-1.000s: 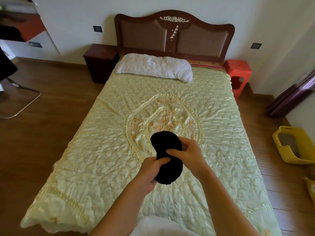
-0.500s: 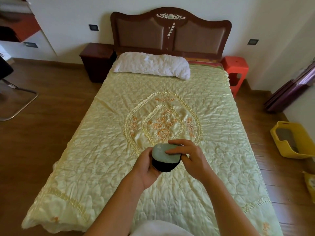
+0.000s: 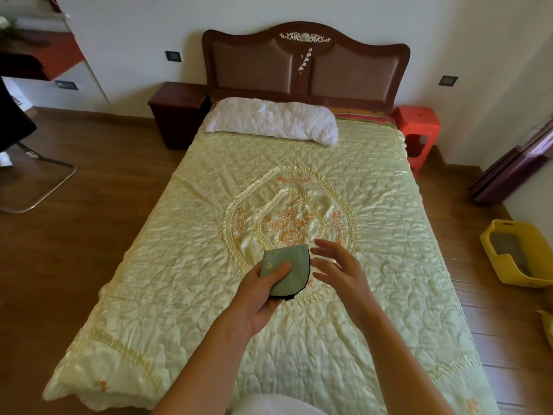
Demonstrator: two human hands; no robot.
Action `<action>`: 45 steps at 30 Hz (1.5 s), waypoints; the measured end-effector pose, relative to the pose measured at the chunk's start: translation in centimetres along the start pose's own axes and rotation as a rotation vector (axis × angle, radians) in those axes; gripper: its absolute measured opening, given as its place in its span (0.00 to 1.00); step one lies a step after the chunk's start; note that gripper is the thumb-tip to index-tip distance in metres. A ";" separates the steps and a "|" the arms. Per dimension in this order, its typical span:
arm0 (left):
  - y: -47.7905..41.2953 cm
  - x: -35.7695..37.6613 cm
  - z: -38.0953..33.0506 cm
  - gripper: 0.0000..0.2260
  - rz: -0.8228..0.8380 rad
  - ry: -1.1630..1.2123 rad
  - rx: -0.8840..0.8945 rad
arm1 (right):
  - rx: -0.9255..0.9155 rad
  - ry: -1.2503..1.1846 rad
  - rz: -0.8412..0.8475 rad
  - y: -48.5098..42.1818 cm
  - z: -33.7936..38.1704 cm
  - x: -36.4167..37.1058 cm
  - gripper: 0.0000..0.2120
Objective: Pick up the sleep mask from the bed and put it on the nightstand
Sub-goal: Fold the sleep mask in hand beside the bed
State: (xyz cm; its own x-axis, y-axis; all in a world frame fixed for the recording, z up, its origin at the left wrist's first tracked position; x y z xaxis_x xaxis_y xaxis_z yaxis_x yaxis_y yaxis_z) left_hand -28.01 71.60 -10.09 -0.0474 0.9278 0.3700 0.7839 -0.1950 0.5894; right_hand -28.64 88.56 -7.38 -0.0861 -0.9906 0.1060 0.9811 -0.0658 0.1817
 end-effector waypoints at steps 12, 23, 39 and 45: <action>0.3 -0.5 1.3 0.10 -0.104 -0.111 0.053 | 0.246 -0.183 -0.063 2.1 -3.9 1.0 0.12; 0.5 -1.9 2.1 0.12 -0.157 -0.140 0.065 | 0.315 -0.156 -0.054 2.7 -5.5 2.1 0.12; 4.9 -7.3 1.6 0.12 -0.390 -0.004 0.162 | 0.357 -0.080 0.184 2.5 -6.1 8.5 0.11; 9.9 -10.5 4.7 0.10 -0.589 0.155 0.197 | 0.388 0.011 0.408 4.7 -7.3 12.7 0.11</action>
State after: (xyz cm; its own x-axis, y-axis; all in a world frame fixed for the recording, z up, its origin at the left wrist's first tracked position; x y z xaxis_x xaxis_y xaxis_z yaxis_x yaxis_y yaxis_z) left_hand -16.84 61.37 -11.49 -0.5827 0.8018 0.1325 0.6974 0.4096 0.5881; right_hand -23.87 74.81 -12.28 0.2908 -0.9280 0.2331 0.7989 0.3696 0.4745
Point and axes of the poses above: each hand's wrist, its own y-axis away from the middle knuckle, its own x-axis out of the palm, z = x × y, the point moved 8 cm from there along -y, towards the middle knuckle, and after that the axes turned 10 degrees about -y, right-handed, at the moved point
